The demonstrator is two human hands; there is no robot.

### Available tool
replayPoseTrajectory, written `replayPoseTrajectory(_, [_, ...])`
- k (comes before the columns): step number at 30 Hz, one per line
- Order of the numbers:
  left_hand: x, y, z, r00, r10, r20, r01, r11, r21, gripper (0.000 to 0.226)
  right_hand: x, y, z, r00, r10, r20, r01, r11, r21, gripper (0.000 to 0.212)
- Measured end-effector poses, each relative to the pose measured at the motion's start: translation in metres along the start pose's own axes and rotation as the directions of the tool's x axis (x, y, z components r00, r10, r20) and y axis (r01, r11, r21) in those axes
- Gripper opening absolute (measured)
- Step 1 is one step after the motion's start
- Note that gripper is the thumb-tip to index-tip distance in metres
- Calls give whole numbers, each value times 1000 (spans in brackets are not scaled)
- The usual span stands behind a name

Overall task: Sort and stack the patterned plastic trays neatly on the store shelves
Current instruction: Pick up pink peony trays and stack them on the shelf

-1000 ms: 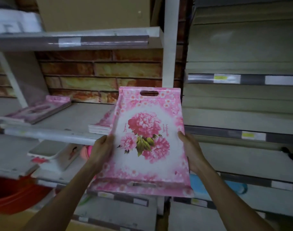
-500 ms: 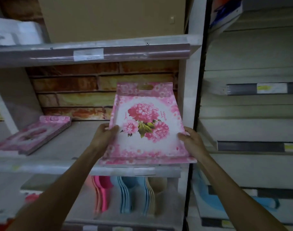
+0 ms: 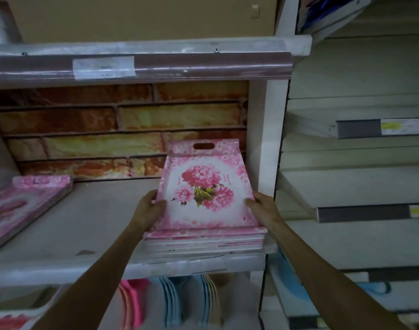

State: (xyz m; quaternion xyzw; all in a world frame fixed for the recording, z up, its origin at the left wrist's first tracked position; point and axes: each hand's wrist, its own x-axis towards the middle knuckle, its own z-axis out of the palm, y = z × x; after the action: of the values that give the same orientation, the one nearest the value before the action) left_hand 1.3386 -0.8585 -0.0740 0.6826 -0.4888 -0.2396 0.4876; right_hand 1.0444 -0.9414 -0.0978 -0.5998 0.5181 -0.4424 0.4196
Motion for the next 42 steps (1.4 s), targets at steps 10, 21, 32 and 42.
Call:
replayPoseTrajectory(10, [11, -24, 8, 1000, -17, 9, 16, 990, 143, 31, 15, 17, 9, 998, 45, 37, -42, 997, -58, 31])
replayPoseTrajectory(21, [12, -30, 7, 998, -58, 18, 54, 980, 193, 39, 12, 18, 3, 995, -6, 95, 18, 991, -133, 34])
replayPoseTrajectory(32, [-11, 3, -23, 947, 215, -237, -225, 974, -15, 17, 17, -44, 1, 944, -320, -87, 319, 947, -17, 10])
replayPoseTrajectory(42, [-45, -7, -80, 918, 301, -257, -337, 935, -107, 18, 3, -82, 92, 882, -463, 86, 455, 885, 100, 12])
